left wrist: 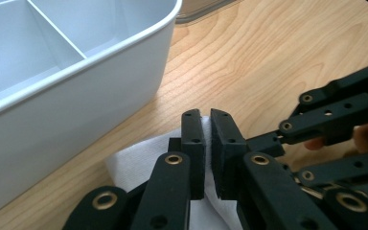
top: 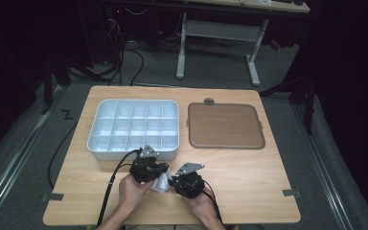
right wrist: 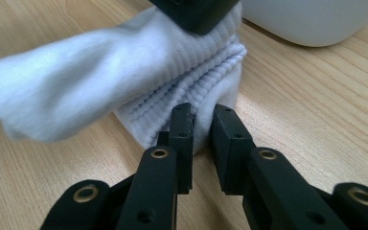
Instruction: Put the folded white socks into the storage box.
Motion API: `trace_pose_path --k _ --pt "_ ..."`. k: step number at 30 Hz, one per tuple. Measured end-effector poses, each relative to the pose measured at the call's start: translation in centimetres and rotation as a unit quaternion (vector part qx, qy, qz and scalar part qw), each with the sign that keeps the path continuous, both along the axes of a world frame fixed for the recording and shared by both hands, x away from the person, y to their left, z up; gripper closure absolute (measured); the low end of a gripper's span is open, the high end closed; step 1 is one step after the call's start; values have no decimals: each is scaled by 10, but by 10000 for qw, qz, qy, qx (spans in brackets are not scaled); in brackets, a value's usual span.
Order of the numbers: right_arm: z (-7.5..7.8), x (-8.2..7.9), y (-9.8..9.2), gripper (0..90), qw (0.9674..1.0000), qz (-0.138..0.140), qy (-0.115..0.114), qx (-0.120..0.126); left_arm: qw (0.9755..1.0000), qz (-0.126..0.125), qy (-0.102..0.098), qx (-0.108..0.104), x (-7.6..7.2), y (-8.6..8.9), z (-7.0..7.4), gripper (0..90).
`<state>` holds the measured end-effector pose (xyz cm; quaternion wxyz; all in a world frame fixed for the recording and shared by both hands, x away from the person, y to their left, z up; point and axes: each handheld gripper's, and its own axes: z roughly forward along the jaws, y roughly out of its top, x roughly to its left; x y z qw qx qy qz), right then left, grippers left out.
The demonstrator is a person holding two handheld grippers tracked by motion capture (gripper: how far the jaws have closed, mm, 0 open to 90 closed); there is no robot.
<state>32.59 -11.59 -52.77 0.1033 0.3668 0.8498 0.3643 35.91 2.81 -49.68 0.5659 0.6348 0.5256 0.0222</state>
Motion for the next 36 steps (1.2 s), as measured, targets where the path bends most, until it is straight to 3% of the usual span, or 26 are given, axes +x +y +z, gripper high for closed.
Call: trace_pose_path --k 6,14,18,24,30,36 --pt "0 1 -2 796 10000 29 -32 -16 9999 -66 74 51 2 -4 -6 854" --pt "0 10 2 800 9999 89 -58 -96 9998 104 27 195 8 1 -9 853" --pt "-1 13 2 801 10000 65 -61 -18 9998 133 93 144 12 3 -12 852" --pt "-1 14 1 799 9999 55 -90 -13 9997 110 -45 220 12 -2 -17 852" --pt "-1 13 2 790 9999 42 -124 -44 9997 22 -48 245 12 -2 -20 853" --pt "0 12 2 708 9999 -81 -114 -59 9997 32 28 254 12 -2 -16 841"
